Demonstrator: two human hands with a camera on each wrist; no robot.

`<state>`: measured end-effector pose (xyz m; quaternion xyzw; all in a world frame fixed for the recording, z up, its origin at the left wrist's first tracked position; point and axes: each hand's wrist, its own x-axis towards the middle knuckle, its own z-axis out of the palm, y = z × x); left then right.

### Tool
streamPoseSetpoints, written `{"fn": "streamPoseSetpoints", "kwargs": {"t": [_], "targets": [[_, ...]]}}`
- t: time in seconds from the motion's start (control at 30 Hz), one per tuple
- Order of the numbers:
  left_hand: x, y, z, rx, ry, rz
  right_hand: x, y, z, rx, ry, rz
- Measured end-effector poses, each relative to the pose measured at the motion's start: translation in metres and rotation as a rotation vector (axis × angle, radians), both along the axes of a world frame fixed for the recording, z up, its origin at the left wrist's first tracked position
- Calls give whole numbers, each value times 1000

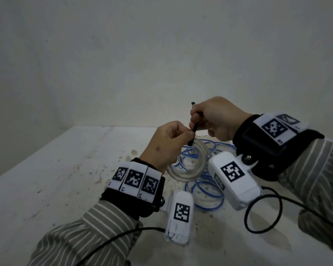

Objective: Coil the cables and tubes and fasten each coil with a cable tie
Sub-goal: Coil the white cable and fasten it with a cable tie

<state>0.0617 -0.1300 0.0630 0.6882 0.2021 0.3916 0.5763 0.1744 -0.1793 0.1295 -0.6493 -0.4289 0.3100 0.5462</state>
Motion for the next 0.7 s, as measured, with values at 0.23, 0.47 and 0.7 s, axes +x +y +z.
{"fn": "streamPoseSetpoints", "kwargs": {"t": [0.23,0.47,0.7], "targets": [[-4,10,-4,-58,73,95,-2,3,-18,42,66,78],[-3,19,4,-206,-102,136,-8,-10,-49,-77,-78,279],[-21,23,-5,-231,54,-67,11,-5,-52,38,21,105]]}}
